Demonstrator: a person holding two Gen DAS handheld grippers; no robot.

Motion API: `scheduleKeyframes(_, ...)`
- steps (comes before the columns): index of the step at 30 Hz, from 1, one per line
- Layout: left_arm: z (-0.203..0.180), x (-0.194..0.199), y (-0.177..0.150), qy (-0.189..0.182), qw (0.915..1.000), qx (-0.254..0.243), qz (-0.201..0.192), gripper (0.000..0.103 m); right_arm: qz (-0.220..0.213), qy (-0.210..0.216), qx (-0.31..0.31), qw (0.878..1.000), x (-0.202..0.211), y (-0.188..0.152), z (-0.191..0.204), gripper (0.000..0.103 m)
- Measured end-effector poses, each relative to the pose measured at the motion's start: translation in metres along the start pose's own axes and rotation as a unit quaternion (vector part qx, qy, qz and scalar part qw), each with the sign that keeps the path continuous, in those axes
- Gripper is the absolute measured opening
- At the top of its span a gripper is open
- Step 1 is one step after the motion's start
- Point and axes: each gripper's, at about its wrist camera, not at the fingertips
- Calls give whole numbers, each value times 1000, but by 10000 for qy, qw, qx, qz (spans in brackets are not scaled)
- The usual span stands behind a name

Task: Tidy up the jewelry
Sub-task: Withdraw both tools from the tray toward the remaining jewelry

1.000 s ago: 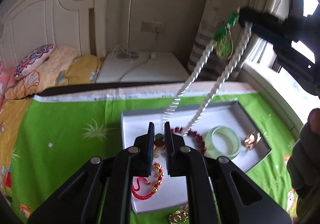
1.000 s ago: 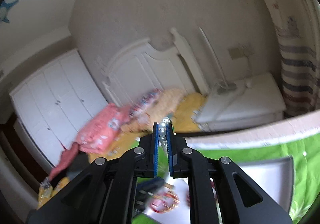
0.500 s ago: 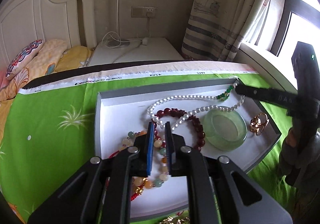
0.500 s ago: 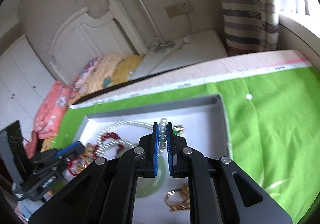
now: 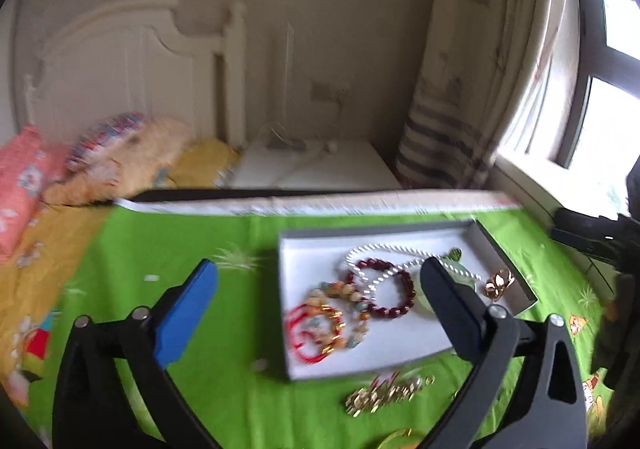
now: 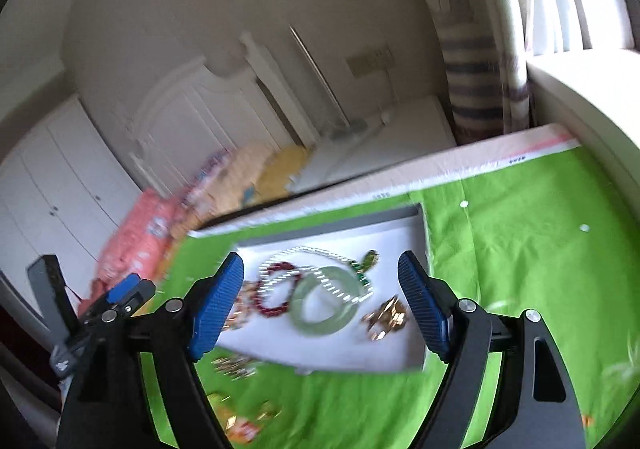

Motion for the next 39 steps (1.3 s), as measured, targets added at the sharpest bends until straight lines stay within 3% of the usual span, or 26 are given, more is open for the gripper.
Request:
scheduleKeyframes(2, 5, 32, -3, 123, 9997, 18, -210, 101, -140, 159, -30, 9998, 24, -7, 6, 83)
scheduleKeyframes(5, 9, 65, -17, 49, 9998, 47, -174, 101, -209, 316, 29, 9993, 53, -29, 15, 85)
scheduleKeyframes(11, 22, 103, -63, 56, 9999, 35, 143, 101, 306, 181, 116, 9993, 67, -79, 16, 86)
scheduleKeyframes(16, 46, 107, -95, 211, 9981, 413, 414, 101, 702, 104, 192, 9973, 62, -110, 19, 86)
scheduleKeyframes(19, 60, 104, -107, 256, 9964, 607, 539, 101, 773, 28, 541, 9955, 59, -116, 34, 86)
scheduleKeyframes(23, 79, 98, -114, 61, 9917, 1087, 684, 101, 889, 203, 964, 9912, 56, -125, 55, 86)
scheduleKeyframes(28, 86, 99, -117, -131, 9887, 1346, 652, 101, 1338, 46, 1842, 9737, 39, -149, 86, 86)
scheduleKeyframes(33, 82, 103, -116, -259, 9898, 1286, 550, 101, 1736, 324, 2173, 9600, 24, -164, 118, 87)
scheduleKeyframes(39, 85, 106, -115, -402, 9881, 1413, 460, 101, 2160, 143, 2637, 9400, -11, -182, 146, 87)
Point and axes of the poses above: each gripper's, at about its wrist camera, not at the fingertips, and x roughly against the way its jaws point, z to its left, y to its top, and after that the axes turned 13 degrees about -z, right-handed
